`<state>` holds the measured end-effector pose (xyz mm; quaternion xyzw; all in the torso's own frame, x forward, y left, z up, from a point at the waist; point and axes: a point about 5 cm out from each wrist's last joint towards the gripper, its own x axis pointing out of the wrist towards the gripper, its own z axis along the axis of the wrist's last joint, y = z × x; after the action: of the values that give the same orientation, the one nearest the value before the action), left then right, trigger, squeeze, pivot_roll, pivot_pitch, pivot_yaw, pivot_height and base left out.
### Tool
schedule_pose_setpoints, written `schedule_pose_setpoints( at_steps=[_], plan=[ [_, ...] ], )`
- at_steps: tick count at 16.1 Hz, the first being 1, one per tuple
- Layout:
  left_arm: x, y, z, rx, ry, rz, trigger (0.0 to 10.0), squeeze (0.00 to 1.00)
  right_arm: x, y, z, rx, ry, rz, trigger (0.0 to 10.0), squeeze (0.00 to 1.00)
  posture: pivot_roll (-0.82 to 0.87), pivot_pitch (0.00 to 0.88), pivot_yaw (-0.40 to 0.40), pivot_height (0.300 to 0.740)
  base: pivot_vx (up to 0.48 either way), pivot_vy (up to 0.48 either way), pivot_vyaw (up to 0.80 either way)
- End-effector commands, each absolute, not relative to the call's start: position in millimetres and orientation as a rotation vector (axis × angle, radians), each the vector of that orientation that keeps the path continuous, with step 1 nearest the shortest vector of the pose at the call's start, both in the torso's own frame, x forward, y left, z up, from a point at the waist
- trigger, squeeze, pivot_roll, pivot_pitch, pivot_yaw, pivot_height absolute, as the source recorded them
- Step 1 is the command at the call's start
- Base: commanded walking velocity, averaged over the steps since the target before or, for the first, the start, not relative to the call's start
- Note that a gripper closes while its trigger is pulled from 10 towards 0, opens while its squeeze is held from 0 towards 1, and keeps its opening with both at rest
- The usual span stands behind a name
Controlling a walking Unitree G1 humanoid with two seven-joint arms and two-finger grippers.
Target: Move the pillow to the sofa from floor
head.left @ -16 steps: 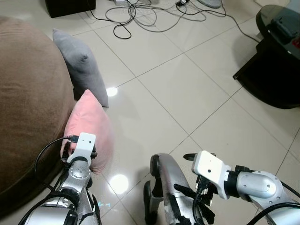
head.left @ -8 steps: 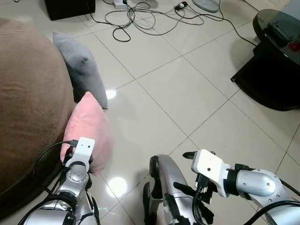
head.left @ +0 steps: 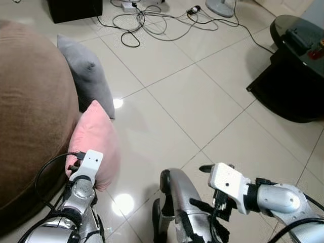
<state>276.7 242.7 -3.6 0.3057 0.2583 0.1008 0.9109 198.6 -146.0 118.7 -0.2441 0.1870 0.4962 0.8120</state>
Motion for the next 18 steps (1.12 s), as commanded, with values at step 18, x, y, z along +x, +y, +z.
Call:
schedule_pose_setpoints(
  at_steps=[18],
  plan=[
    [267.2, 238.1, -13.3, 0.810, 0.558, 0.175, 0.0, 0.25, 198.0, -151.1, 114.5, -0.552, 0.410, 1.035, 10.0, 0.00, -0.25, 0.179, -0.263, 0.562, 0.000, 0.000, 0.00]
  ],
)
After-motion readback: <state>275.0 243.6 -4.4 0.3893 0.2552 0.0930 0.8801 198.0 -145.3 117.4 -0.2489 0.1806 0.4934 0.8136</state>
